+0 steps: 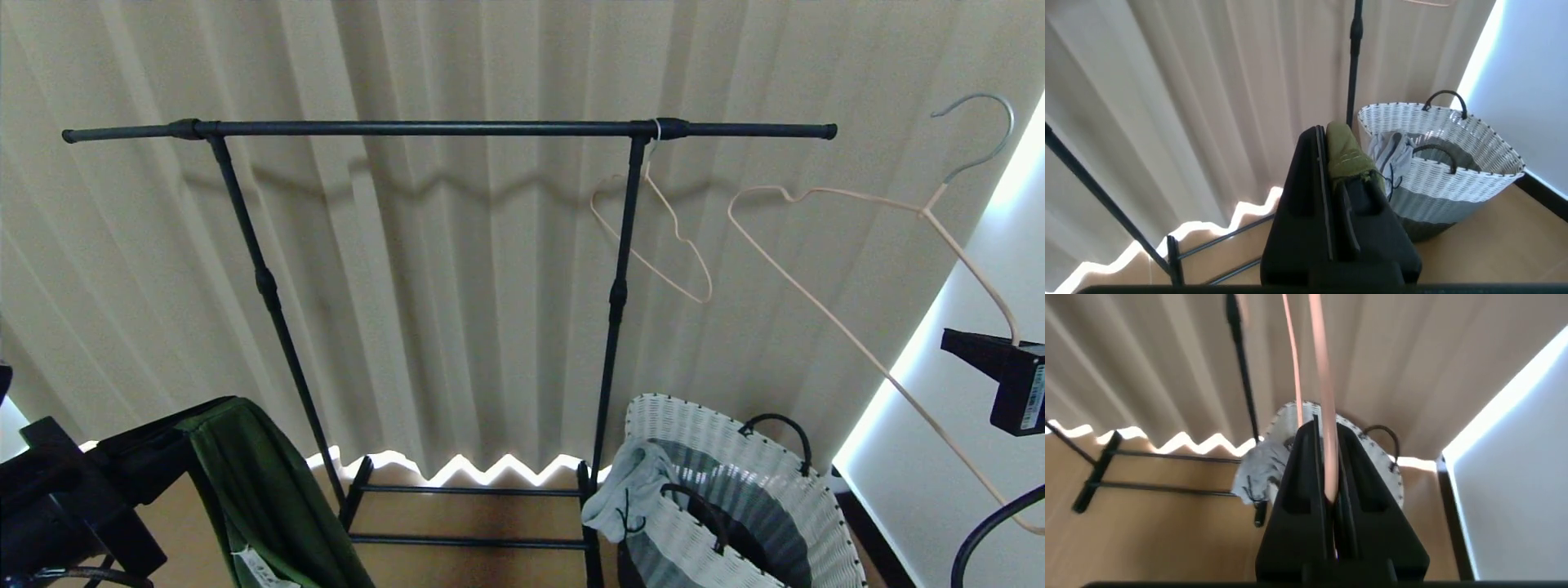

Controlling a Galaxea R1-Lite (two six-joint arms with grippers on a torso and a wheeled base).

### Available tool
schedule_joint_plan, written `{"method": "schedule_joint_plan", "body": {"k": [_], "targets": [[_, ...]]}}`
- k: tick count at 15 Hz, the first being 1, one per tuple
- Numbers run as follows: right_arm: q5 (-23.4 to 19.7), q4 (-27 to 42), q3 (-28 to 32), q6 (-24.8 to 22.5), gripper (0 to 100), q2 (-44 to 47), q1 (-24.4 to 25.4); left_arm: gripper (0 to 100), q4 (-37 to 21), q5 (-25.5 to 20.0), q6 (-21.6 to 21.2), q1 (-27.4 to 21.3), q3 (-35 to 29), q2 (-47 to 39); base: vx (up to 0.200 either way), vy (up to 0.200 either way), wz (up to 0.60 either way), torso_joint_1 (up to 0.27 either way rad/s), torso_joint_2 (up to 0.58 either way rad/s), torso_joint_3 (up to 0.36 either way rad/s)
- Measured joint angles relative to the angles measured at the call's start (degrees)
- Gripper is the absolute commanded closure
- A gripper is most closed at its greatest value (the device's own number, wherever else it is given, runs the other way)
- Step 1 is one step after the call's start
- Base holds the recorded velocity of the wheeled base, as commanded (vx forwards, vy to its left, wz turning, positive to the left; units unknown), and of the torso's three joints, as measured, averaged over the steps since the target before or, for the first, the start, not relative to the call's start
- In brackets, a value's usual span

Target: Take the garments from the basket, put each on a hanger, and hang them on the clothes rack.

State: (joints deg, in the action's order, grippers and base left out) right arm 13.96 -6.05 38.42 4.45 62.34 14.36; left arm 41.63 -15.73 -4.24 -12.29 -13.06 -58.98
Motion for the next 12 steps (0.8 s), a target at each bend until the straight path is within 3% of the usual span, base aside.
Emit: {"method": "schedule_joint_plan", "body": {"k": [9,12], "targets": [[-0.1,-0.2,-0.6,0.0,100,-0.5,1.5,100,0.0,0.0,-0.1,-0.1,0.0,0.0,0.000,0.200,0.00,0.005,0.00,0.002],[-1.3,-0.2,-1.1,0.0,100,-0.5,1.6,100,0.0,0.0,-0.4,-0.1,0.1,0.0,0.000,0.000,0.00,0.000,0.00,0.000]]}}
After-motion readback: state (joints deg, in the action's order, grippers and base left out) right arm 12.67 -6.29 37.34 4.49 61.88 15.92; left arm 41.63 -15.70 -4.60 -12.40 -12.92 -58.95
